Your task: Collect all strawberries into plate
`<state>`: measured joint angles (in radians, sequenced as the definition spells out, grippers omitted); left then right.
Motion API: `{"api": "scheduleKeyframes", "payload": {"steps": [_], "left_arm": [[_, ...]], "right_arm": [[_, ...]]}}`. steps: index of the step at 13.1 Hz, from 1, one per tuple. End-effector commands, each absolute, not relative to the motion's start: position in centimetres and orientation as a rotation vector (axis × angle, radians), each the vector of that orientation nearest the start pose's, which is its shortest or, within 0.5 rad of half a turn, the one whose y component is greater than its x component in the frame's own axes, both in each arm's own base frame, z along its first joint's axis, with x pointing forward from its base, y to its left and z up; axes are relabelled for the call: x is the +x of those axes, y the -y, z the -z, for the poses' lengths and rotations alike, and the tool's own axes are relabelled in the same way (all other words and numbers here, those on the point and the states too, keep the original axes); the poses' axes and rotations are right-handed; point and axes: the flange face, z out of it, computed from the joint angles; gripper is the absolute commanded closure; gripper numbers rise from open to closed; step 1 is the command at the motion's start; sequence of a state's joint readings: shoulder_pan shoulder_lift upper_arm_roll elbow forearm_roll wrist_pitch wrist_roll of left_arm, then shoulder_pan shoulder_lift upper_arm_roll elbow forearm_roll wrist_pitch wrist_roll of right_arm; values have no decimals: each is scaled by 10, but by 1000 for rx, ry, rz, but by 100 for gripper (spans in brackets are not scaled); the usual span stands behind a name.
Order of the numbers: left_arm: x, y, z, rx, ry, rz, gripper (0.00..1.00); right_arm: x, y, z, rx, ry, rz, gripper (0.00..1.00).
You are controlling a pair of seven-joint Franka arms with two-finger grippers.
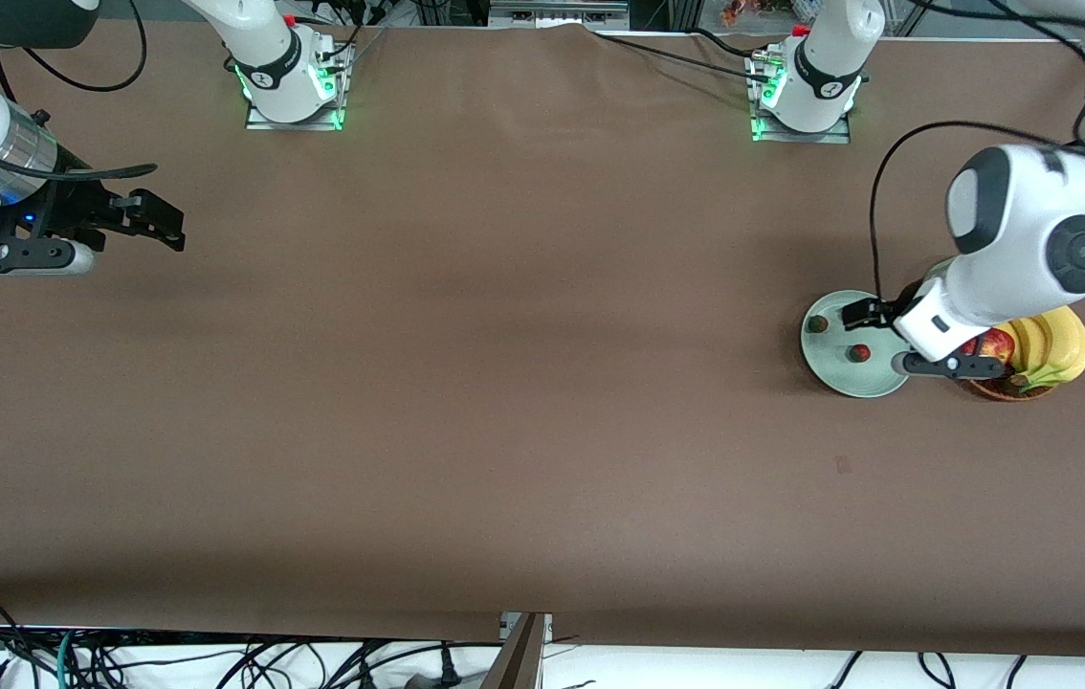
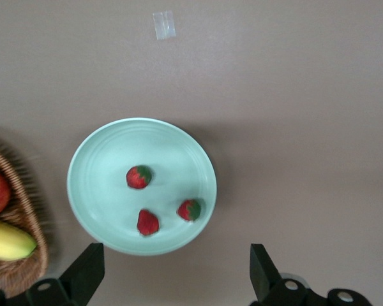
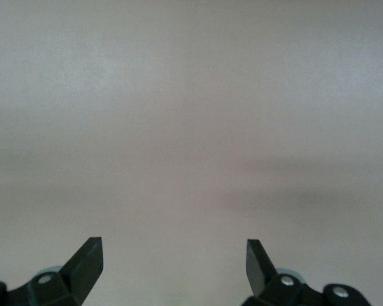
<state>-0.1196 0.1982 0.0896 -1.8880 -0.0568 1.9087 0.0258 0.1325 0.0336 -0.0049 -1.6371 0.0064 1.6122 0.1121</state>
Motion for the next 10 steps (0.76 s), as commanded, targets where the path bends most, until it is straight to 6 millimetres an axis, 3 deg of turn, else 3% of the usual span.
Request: {"api": "scheduleKeyframes", "payload": {"steps": [1,5,10], "left_arm": [[596,28,-444,-3180,-93,-316,0],[598,32,-504,-3179,-114,-343,0],[596,17,-536,-3206,-100,-306,0]], "right_arm": [[563,-69,-583,-3146,24,-77,1],[563,-71,-583,-3148,29,-79,1],[563,-69,-583,-3149,39,-84,0]]}}
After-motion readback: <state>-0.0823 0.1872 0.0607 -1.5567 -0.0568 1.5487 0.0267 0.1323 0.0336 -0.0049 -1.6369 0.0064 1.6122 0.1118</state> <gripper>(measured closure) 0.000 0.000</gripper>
